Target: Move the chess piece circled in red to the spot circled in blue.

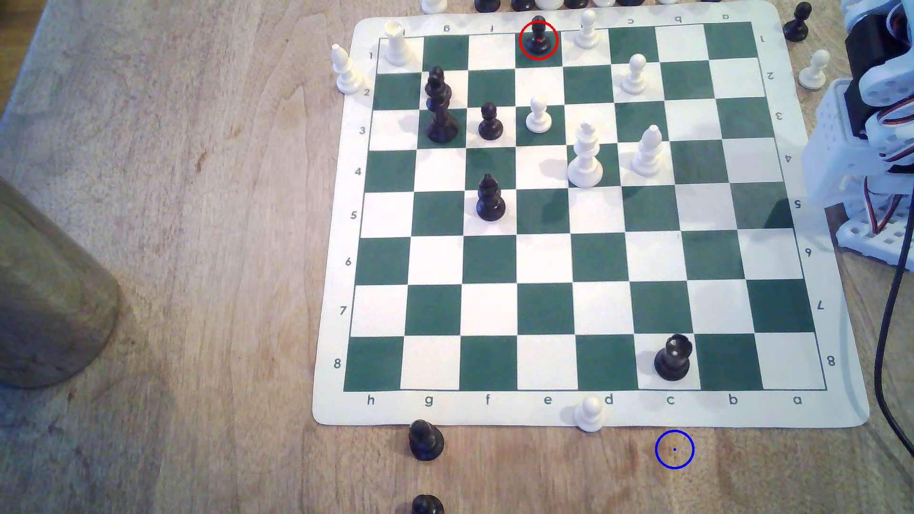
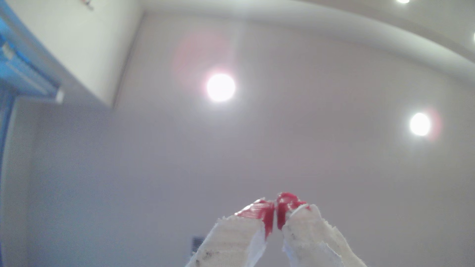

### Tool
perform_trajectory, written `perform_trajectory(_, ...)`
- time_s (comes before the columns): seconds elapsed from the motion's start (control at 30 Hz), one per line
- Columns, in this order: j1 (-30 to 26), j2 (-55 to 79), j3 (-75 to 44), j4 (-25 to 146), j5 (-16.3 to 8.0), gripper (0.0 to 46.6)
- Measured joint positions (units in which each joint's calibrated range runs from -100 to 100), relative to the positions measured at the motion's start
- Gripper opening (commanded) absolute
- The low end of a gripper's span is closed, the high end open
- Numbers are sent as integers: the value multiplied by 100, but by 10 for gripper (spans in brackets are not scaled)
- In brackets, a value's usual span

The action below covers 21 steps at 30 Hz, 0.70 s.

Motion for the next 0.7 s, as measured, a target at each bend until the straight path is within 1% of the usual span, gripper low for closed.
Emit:
perform_trajectory(0.1, 52, 8, 0, 72, 0, 2)
perform_trajectory(0.4, 155, 17, -253, 2367, 24, 2)
perform_trajectory(0.53, 324, 17, -813, 4143, 5, 2)
perform_trajectory(0.7, 789, 17, -1753, 6940, -10, 2)
